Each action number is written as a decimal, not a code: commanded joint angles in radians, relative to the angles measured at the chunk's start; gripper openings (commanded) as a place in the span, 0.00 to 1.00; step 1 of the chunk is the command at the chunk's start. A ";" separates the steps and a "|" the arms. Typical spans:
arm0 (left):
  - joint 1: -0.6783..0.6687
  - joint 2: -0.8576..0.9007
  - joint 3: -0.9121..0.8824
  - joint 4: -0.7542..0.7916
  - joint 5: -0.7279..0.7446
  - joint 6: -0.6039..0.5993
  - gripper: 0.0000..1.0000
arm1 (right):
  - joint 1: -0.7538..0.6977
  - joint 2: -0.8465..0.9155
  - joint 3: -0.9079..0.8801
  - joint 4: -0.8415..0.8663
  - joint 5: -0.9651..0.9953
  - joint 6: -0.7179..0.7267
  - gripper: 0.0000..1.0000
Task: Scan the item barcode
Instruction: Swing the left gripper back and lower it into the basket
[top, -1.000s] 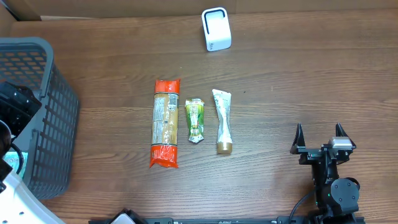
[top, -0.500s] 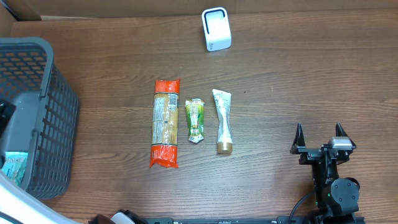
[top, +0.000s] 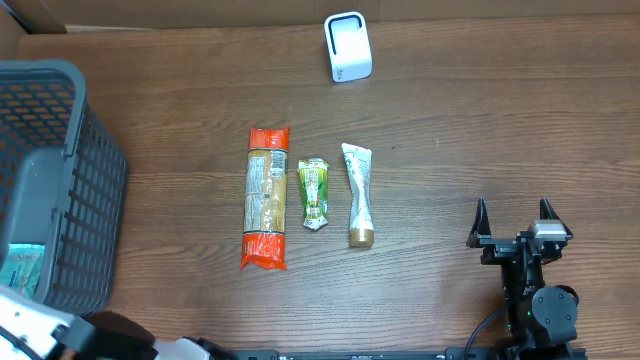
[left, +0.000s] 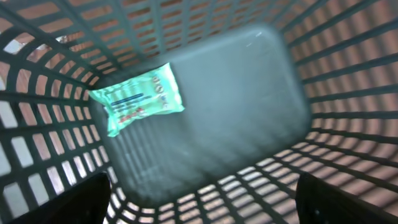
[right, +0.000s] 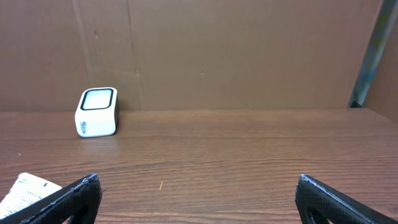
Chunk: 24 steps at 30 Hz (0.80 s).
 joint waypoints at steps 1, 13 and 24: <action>0.000 0.058 -0.010 0.012 -0.069 0.097 0.86 | 0.006 -0.007 -0.010 0.008 0.001 -0.004 1.00; 0.000 0.109 -0.262 0.138 -0.192 0.202 0.87 | 0.006 -0.007 -0.010 0.008 0.001 -0.004 1.00; -0.002 0.110 -0.587 0.517 -0.192 0.416 0.88 | 0.006 -0.007 -0.010 0.008 0.001 -0.004 1.00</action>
